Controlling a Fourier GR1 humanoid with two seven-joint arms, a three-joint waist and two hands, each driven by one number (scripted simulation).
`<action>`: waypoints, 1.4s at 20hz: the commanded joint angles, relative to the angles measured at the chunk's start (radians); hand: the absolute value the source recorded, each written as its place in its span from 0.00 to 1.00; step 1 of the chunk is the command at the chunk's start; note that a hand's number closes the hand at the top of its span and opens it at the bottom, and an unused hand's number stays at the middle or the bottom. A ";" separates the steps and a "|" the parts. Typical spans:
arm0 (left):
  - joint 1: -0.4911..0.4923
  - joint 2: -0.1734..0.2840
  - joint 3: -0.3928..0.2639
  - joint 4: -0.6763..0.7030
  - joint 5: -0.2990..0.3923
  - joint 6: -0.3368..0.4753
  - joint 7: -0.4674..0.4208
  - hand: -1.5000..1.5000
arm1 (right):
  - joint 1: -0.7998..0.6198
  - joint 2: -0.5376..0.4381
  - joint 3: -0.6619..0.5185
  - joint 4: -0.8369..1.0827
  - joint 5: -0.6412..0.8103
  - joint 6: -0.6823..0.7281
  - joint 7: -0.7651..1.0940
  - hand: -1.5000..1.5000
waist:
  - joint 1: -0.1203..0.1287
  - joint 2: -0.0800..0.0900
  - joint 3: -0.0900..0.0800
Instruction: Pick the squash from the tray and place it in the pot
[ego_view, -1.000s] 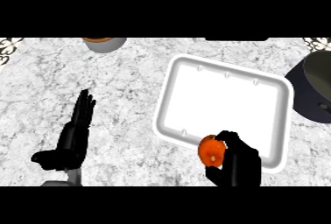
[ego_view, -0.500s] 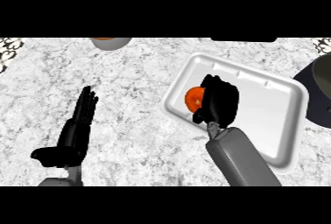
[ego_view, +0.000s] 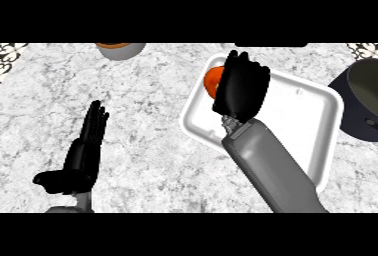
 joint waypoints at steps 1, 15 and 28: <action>0.010 0.020 0.035 0.023 0.015 -0.021 -0.030 0.50 | -0.031 0.006 -0.026 -0.011 0.085 0.062 0.150 1.00 | -0.008 -0.001 0.000; 0.021 -0.001 0.021 -0.020 -0.005 -0.013 0.015 0.50 | 0.182 -0.214 -0.305 -0.318 0.040 0.180 -0.028 1.00 | -0.020 -0.002 0.001; 0.016 0.002 0.053 0.021 0.010 -0.062 -0.032 0.50 | 0.346 -0.390 -0.619 -0.162 -0.236 0.038 -0.334 1.00 | -0.007 0.002 0.001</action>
